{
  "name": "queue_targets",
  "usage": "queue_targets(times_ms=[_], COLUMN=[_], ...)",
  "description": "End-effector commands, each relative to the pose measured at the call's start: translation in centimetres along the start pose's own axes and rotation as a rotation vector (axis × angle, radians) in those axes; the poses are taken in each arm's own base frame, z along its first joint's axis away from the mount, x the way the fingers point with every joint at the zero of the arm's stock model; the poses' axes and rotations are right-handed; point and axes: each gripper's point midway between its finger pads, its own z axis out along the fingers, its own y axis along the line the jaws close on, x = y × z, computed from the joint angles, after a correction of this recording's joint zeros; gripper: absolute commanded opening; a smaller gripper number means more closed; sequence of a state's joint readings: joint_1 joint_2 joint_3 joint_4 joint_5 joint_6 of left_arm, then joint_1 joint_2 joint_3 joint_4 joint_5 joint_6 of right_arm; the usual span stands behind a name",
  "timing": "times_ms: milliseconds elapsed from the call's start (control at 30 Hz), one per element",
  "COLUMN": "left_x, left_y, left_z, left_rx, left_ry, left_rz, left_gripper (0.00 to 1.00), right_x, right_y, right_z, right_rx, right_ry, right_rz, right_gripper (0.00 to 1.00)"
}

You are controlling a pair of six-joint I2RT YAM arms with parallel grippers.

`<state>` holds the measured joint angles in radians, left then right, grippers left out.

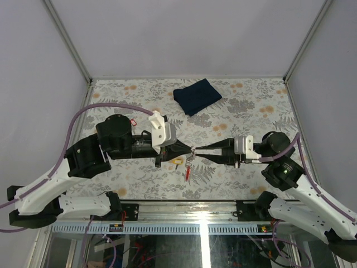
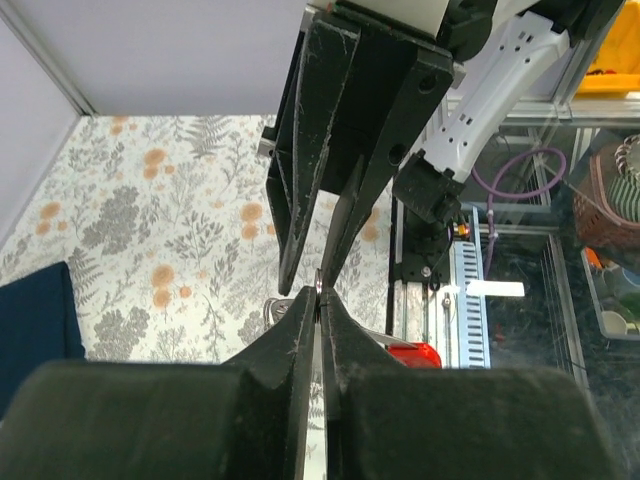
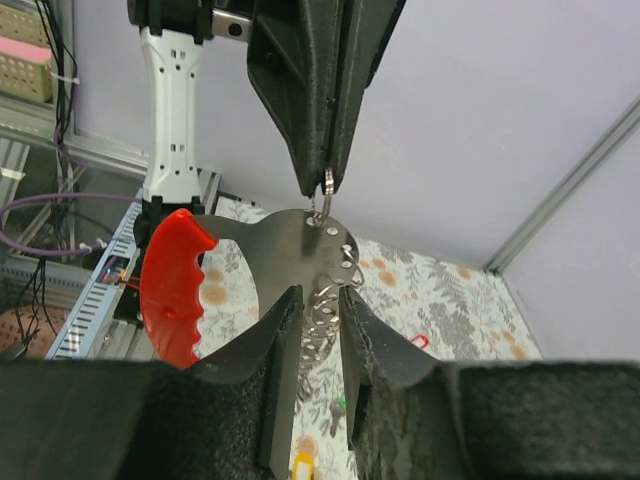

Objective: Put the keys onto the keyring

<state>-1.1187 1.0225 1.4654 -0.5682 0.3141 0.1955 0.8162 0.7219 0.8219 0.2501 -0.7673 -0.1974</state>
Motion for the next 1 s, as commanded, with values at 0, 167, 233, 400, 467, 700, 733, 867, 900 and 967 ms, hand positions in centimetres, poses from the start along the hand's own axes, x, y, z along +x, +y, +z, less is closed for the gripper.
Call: queue_targets(times_ms=[0,167,233,400,467,700,733,867,900,967], left_x=[1.0,3.0,3.5,4.4,5.0,5.4,5.4,5.7,5.7,5.7], left_y=[-0.1,0.2,0.5,1.1,1.3,1.3,1.2,1.2,1.2,1.2], left_z=[0.1,0.2,0.2,-0.2,-0.2,0.0,0.1,0.0,0.1,0.1], left_rx=[0.011,0.003,-0.01,-0.035,-0.035,-0.019,-0.017,-0.013,-0.01,-0.006], left_ry=[0.086,0.203,0.242,0.326,0.369,0.4,0.403,0.423,0.426,0.428], left_rz=[-0.004,-0.029,-0.032,-0.026,-0.023,-0.011,-0.01,-0.007,-0.005,-0.001], left_gripper=[0.0,0.0,0.0,0.0,0.0,0.0,0.0,0.0,0.0,0.0], right_x=[-1.5,-0.5,0.0,1.2,1.6,2.7,2.7,2.8,2.8,2.9], right_y=[-0.9,-0.9,-0.7,-0.2,-0.1,-0.2,-0.1,0.1,0.2,0.3], right_z=[-0.1,-0.1,-0.1,0.0,0.1,1.0,1.1,1.3,1.4,1.4], right_rx=[0.032,0.034,0.026,0.012,0.011,-0.009,-0.014,-0.036,-0.041,-0.05], right_ry=[0.015,0.047,0.054,0.069,0.073,0.069,0.065,0.061,0.06,0.06], right_rz=[-0.038,-0.01,0.007,0.047,0.062,0.105,0.108,0.121,0.123,0.13], right_gripper=[0.28,0.29,0.29,0.29,0.29,0.31,0.31,0.31,0.31,0.31])
